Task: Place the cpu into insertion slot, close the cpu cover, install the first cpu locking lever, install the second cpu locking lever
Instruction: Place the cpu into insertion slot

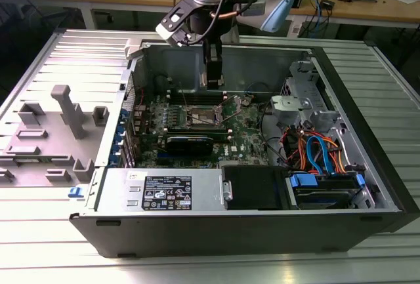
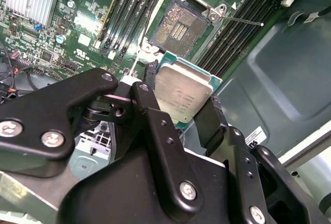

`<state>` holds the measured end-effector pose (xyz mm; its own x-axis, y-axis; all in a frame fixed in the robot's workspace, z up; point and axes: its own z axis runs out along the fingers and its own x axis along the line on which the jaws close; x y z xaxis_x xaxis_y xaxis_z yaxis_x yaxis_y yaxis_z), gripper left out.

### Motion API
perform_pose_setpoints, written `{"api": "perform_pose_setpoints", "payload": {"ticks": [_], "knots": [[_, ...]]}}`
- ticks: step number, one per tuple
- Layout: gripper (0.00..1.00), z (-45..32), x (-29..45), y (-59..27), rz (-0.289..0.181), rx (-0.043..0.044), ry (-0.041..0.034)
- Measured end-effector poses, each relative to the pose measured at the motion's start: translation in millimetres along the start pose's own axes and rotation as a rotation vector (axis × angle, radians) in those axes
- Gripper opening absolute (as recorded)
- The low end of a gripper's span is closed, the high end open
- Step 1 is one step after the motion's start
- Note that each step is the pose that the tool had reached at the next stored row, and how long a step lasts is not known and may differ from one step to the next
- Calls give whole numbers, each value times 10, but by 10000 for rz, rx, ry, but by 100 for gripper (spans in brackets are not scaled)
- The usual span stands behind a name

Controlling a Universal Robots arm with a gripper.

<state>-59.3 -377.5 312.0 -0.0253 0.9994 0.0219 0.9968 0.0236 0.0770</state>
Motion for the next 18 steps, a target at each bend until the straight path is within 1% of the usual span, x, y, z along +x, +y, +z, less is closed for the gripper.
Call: {"api": "perform_pose_setpoints", "payload": {"ticks": [10, 18], "knots": [[55, 51, -1, -26, -1, 35, -4], [55, 65, -1, -34, 1, 37, -2]]}}
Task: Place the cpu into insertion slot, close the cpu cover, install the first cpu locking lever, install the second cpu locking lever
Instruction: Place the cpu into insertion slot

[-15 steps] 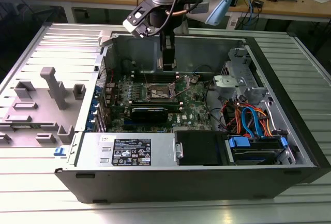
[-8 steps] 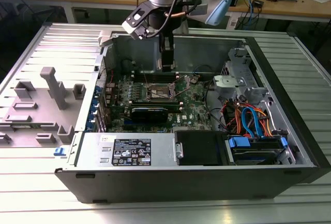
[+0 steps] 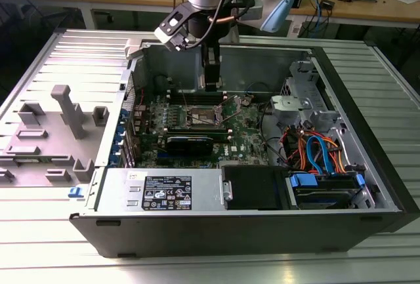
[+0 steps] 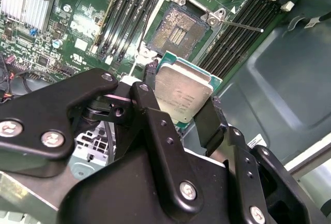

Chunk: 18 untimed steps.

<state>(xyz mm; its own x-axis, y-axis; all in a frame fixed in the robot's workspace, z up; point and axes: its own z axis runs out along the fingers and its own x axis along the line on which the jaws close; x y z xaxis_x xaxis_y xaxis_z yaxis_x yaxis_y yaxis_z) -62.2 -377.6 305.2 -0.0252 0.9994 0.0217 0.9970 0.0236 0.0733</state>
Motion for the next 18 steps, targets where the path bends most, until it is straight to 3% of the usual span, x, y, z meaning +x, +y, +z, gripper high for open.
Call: {"api": "perform_pose_setpoints", "payload": {"ticks": [13, 18], "knots": [[55, 90, -2, -7, 6, 248, 2], [55, 114, -2, -8, 7, 289, 5]]}}
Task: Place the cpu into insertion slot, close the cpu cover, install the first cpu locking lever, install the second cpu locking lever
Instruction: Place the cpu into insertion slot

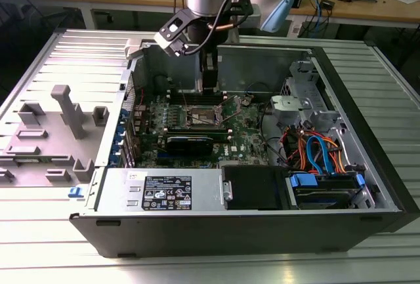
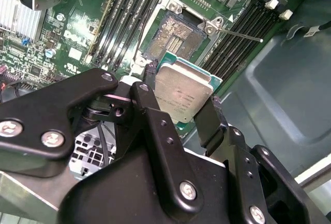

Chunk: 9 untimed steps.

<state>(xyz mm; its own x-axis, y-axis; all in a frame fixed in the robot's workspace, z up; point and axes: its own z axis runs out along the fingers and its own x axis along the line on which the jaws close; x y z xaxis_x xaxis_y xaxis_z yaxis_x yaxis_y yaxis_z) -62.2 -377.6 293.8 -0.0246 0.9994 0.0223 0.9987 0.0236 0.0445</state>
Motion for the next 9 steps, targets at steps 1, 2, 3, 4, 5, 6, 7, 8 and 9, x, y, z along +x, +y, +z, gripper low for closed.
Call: {"api": "perform_pose_setpoints", "payload": {"ticks": [1, 2, 3, 4, 5, 6, 7, 8, 9], "knots": [[55, 4, 0, 0, 0, 7, -1], [55, 8, 0, 0, 0, 14, -1], [55, 13, -1, -1, 1, 23, -1], [55, 18, -1, -1, 1, 28, 1], [55, 26, -1, -2, 1, 34, 0], [55, 31, -1, -2, 1, 37, 0], [55, 39, -1, -2, 1, 42, 0], [55, 47, -1, -2, 1, 53, 0], [55, 51, -1, -2, 1, 59, 1]]}}
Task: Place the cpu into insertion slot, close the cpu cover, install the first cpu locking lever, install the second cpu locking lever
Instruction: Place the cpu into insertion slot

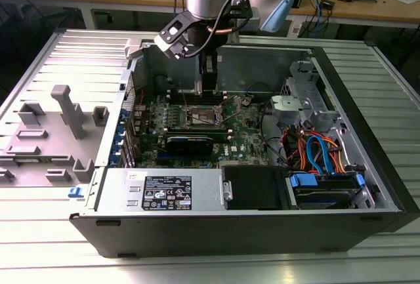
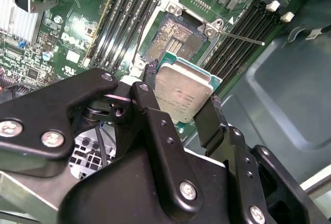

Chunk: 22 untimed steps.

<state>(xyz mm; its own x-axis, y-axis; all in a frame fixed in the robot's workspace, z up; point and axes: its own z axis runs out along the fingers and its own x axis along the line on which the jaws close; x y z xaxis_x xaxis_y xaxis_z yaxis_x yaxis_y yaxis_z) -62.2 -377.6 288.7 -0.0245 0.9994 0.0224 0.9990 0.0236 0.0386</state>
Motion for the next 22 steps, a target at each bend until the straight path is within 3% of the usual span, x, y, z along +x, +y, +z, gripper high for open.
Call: {"api": "perform_pose_setpoints", "payload": {"ticks": [22], "knots": [[55, 82, -2, -3, 1, 45, 4]]}}
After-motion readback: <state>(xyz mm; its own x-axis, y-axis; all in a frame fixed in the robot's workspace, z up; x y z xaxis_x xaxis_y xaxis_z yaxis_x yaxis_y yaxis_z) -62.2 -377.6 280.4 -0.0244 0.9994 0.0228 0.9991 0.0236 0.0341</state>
